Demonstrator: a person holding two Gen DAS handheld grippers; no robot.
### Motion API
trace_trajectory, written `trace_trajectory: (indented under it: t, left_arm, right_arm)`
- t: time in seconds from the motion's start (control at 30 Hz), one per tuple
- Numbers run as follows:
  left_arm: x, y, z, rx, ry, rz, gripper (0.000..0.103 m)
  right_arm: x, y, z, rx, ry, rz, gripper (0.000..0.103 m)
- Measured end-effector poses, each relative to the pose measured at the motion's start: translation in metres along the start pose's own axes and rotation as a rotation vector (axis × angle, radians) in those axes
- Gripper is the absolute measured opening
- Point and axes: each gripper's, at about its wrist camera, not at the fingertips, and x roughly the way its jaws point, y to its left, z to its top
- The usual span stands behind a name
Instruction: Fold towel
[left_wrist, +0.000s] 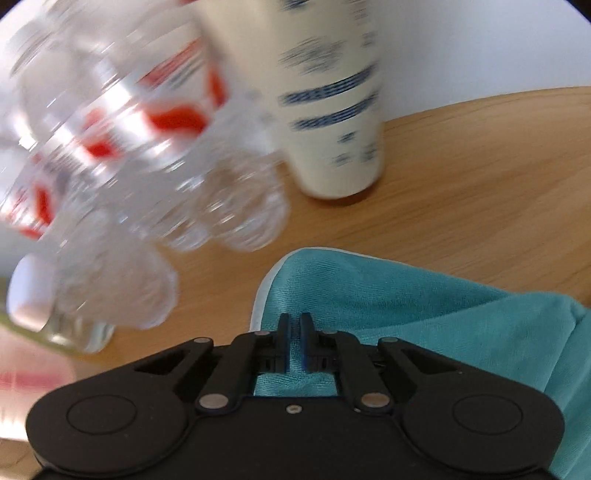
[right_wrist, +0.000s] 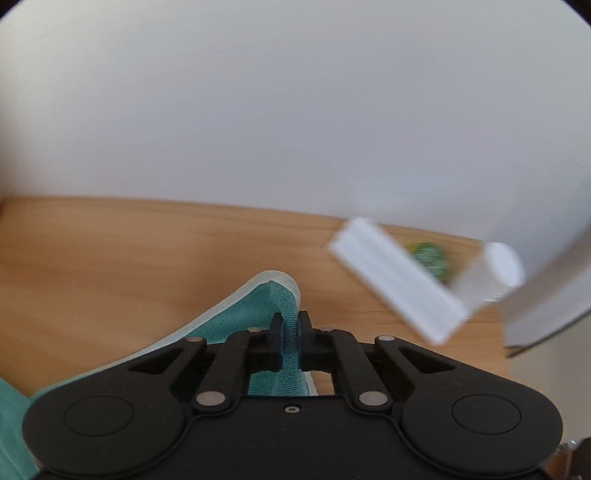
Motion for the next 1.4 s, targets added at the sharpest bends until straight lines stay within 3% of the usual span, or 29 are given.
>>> trace_trajectory:
  t: [0.2, 0.37, 0.47, 0.53, 0.7, 0.8, 0.87, 0.93, 1.07, 1.17, 1.23, 1.4]
  left_arm:
    - [0.008, 0.018, -0.02, -0.069, 0.068, 0.109, 0.005]
    - [0.009, 0.02, -0.035, -0.074, 0.087, 0.189, 0.005]
    - [0.01, 0.025, -0.032, -0.126, 0.1, 0.206, 0.02]
    - [0.005, 0.033, -0.029, -0.184, 0.08, 0.176, 0.051]
    - [-0.014, 0.042, -0.021, -0.241, 0.026, 0.103, 0.062]
    - [-0.034, 0.043, -0.031, -0.244, 0.021, 0.039, 0.063]
    - [-0.045, 0.039, -0.042, -0.229, 0.04, -0.001, 0.063]
    - [-0.051, 0.032, -0.057, -0.232, 0.083, -0.057, 0.063]
    - [-0.063, 0.027, -0.089, -0.268, 0.105, -0.163, 0.063]
    - [-0.077, -0.002, -0.11, -0.196, 0.142, -0.187, 0.063]
    - [-0.074, -0.012, -0.121, -0.168, 0.166, -0.188, 0.063]
    - [-0.077, -0.018, -0.133, -0.166, 0.16, -0.18, 0.066]
  right_arm:
    - [-0.007, -0.043, 0.004, 0.127, -0.029, -0.136, 0.006]
    - [0.003, -0.04, -0.007, 0.134, -0.002, -0.14, 0.009]
    - [0.008, -0.029, -0.008, 0.073, -0.01, -0.177, 0.034]
    - [0.005, -0.025, -0.007, 0.061, -0.033, -0.184, 0.036]
    - [-0.023, -0.027, -0.011, 0.007, -0.079, -0.2, 0.046]
    - [-0.045, -0.032, -0.026, 0.003, -0.065, -0.198, 0.047]
    - [-0.06, -0.036, -0.053, 0.056, 0.052, -0.078, 0.044]
    - [-0.072, -0.034, -0.079, 0.069, 0.11, -0.005, 0.043]
    - [-0.102, -0.024, -0.138, 0.126, 0.182, 0.049, 0.042]
    - [-0.108, -0.013, -0.17, 0.182, 0.244, 0.091, 0.032]
    - [-0.106, -0.005, -0.178, 0.204, 0.256, 0.093, 0.032]
    - [-0.108, 0.009, -0.191, 0.201, 0.187, 0.05, 0.032]
